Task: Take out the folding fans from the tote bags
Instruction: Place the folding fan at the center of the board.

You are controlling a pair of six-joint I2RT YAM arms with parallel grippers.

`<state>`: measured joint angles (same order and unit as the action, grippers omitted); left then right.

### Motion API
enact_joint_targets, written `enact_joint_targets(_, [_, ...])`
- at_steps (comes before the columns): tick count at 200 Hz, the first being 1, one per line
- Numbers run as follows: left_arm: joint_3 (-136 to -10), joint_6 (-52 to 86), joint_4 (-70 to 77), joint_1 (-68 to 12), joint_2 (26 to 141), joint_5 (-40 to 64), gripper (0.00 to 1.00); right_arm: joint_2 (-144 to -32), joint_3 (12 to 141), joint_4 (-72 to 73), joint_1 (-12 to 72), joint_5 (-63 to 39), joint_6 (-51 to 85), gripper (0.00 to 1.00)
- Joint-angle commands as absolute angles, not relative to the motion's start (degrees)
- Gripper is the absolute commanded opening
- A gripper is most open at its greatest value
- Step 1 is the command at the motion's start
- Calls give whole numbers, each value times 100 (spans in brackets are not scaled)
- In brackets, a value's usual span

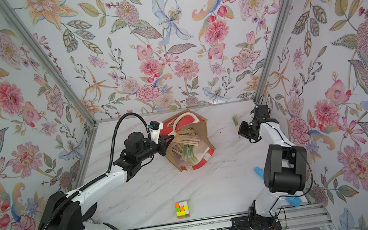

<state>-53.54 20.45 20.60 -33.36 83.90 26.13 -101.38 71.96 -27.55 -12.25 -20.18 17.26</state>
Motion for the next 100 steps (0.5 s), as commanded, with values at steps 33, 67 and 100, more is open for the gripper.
enact_joint_targets(33, [-5422, 2076, 2005, -3270, 8249, 2852, 0, -11177, 7580, -2514, -1274, -1893, 1533, 3])
enact_joint_targets(67, [-5457, 2039, 1951, -3270, 8262, 2878, 0, -11248, 7435, -2507, -1325, -1847, 1583, 42])
enact_joint_targets(100, [-5465, 2048, 1944, -3270, 8279, 2870, 0, -10547, 7151, -2492, -1304, -2109, 1413, 52])
